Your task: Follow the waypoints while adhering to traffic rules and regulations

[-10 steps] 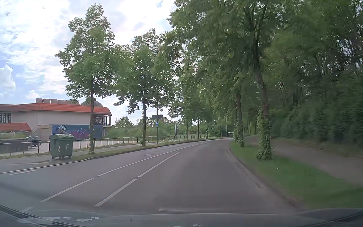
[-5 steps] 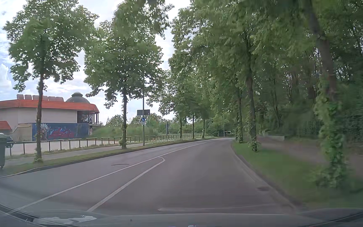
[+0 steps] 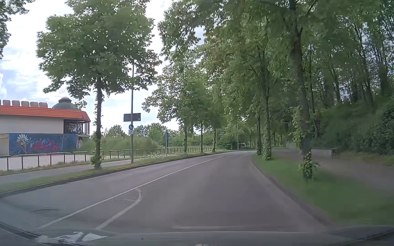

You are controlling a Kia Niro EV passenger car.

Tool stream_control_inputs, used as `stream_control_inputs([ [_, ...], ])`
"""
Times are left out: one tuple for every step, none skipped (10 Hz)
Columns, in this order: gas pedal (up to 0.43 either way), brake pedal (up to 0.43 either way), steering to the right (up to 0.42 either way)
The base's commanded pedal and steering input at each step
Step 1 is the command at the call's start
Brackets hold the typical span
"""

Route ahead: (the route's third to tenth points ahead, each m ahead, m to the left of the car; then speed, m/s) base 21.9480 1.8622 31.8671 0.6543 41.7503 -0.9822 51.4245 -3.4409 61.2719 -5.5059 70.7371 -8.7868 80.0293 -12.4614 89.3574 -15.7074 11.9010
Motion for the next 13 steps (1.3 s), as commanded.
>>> stream_control_inputs([
  [0.138, 0.018, 0.024],
  [0.138, 0.018, 0.024],
  [0.138, 0.018, 0.024],
  [0.138, 0.018, 0.023],
  [0.138, 0.018, 0.024],
  [0.138, 0.018, 0.024],
  [0.138, 0.018, 0.025],
  [0.138, 0.018, 0.026],
  [0.138, 0.018, 0.027],
  [0.138, 0.018, 0.028],
  [0.138, 0.018, 0.029],
  [0.138, 0.018, 0.028],
  [0.138, 0.012, 0.029],
])
